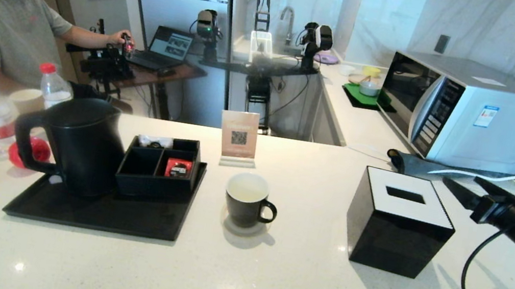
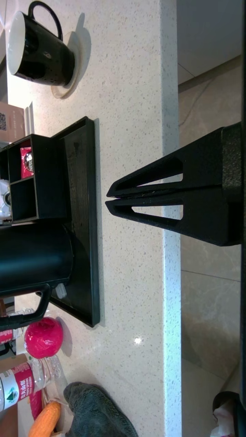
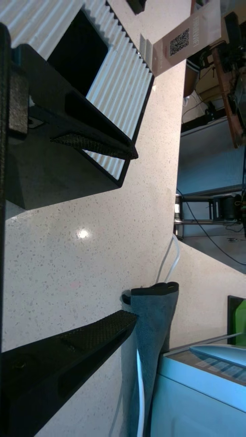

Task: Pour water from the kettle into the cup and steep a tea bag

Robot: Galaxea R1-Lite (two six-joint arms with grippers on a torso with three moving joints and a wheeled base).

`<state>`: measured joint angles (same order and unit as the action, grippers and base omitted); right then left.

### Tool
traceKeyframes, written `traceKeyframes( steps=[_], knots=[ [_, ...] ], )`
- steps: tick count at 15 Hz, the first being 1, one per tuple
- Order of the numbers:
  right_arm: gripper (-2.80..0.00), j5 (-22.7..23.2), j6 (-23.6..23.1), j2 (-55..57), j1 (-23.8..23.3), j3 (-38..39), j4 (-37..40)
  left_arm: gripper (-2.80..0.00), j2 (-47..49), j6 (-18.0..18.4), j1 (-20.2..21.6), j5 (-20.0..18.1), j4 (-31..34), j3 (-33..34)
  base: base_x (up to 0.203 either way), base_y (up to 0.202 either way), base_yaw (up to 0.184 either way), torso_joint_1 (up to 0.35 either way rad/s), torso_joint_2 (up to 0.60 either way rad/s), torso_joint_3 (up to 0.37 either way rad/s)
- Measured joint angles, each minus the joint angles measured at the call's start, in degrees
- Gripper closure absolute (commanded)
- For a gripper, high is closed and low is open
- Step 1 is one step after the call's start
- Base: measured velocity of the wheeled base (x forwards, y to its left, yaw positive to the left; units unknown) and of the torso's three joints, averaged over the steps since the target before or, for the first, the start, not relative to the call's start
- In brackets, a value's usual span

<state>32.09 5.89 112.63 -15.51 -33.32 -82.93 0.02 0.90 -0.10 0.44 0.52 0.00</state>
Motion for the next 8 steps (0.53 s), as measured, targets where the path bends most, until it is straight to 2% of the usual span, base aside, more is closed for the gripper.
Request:
traceKeyframes(
  steps=[7,8],
  knots=[
    [-2.80,-0.1,0.3,-4.2,-0.4,-0.5,0.8,0.00,0.0,0.0,0.0,0.0,0.0,0.0,0.000,0.000,0.000,0.000,0.00,0.000],
    [0.00,0.0,0.3,-5.0,-0.6,-0.5,0.8,0.00,0.0,0.0,0.0,0.0,0.0,0.0,0.000,0.000,0.000,0.000,0.00,0.000]
  ],
)
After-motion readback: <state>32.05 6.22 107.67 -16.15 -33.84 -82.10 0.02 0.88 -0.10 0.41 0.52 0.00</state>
